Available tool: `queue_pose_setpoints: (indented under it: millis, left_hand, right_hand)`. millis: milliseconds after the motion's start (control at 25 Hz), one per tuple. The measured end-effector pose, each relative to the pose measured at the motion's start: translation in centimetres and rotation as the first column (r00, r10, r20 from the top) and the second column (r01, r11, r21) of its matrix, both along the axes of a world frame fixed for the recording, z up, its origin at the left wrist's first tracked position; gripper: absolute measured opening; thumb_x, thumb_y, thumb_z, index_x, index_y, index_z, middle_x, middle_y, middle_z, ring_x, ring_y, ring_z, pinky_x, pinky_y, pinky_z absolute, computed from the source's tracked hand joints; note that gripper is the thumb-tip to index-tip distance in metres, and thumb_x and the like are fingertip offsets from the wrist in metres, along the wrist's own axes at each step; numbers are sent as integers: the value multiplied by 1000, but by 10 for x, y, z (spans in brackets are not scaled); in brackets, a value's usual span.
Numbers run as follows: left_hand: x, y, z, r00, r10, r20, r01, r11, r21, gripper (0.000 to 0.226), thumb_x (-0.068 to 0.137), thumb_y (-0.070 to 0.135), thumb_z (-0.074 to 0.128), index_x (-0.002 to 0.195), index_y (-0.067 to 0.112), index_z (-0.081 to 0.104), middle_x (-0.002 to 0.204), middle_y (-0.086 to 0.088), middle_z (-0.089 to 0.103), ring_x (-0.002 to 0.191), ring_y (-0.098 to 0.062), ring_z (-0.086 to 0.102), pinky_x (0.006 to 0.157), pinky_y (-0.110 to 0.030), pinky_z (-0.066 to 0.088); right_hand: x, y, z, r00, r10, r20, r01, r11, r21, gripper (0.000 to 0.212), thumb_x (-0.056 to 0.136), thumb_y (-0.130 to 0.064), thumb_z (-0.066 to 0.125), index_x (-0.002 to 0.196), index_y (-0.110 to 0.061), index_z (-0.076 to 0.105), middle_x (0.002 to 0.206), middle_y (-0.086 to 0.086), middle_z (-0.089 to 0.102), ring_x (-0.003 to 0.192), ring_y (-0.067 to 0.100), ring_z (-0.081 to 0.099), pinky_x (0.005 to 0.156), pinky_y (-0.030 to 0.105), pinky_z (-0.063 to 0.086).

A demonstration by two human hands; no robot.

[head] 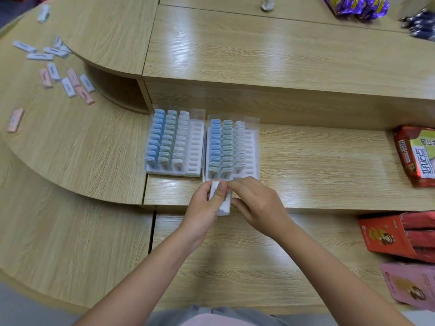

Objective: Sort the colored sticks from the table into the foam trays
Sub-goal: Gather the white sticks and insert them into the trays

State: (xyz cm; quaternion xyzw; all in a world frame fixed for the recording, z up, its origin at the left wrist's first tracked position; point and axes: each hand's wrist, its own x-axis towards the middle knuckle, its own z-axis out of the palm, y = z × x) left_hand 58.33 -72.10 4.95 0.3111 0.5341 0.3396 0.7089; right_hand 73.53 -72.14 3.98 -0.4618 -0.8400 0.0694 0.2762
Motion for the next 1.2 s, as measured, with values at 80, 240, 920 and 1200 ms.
queue_pose_setpoints:
  millis: [80,240,920,1200]
  left_hand:
    - [3,0,-1,999,11,-48,-11,1000,2,36,93,47,44,104,18,63,90,-5,63,76,-11,54,68,-28,41]
    - [2,3,1,999,46,-22,-46,998,-33,25,101,20,37,101,16,62,81,-2,60,65,-9,48,60,-23,38]
    - [-13,3,3,999,18,31,-17,999,-37,13,94,14,54,104,12,62,85,-2,66,75,-10,64,68,-26,52]
    - [-16,8,9,989,132,65,-131,991,-27,12,90,10,59,102,9,59,87,-5,74,79,-15,67,67,-28,57]
  right_hand:
    - [2,-1,-5,1000,-3,-20,3,1000,10,22,99,-22,42,109,-14,59,94,3,66,84,18,59,58,25,45]
    - [11,10,-11,932,-229,-281,160,955,-248,12,89,-14,57,92,-7,66,84,4,64,78,10,54,68,17,41]
    - [14,38,-46,859,-507,-70,442,803,-399,11,76,-7,72,87,-9,72,86,5,65,87,22,55,71,27,40]
    - [6,55,-44,825,-524,211,553,672,-492,17,78,-25,73,83,-9,72,86,5,60,91,22,51,71,32,37]
